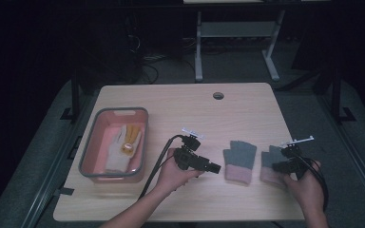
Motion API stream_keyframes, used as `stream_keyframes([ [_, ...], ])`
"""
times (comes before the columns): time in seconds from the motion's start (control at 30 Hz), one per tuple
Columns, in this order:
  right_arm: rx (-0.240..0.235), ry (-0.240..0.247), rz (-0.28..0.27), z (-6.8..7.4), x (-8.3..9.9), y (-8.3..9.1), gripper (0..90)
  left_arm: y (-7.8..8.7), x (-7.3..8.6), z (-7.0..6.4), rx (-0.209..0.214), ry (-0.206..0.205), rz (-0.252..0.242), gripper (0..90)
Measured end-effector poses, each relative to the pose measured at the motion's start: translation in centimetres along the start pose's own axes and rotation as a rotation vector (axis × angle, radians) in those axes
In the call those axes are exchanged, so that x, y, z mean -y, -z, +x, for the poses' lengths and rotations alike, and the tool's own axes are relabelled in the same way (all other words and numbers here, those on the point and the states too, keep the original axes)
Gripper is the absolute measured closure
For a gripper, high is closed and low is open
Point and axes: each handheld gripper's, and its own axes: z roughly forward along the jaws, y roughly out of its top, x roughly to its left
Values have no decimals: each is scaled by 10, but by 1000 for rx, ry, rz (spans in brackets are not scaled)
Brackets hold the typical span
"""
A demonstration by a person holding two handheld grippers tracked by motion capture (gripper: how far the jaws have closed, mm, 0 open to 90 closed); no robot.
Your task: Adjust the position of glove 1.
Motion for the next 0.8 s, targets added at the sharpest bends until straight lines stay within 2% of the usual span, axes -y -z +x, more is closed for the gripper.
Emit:
stream_keyframes([
  [0.17,23,2,-5,4,0,0,730,-5,2,-1,-4,-5,7,334],
  [0.53,26,13,-9,7,-1,1,845,-7,6,1,2,1,13,334],
  [0.7,-39,-35,-27,0,1,2,855,-6,7,3,0,3,6,334],
  [0.8,-59,-52,-35,-1,2,4,857,-5,7,4,-3,3,3,335],
])
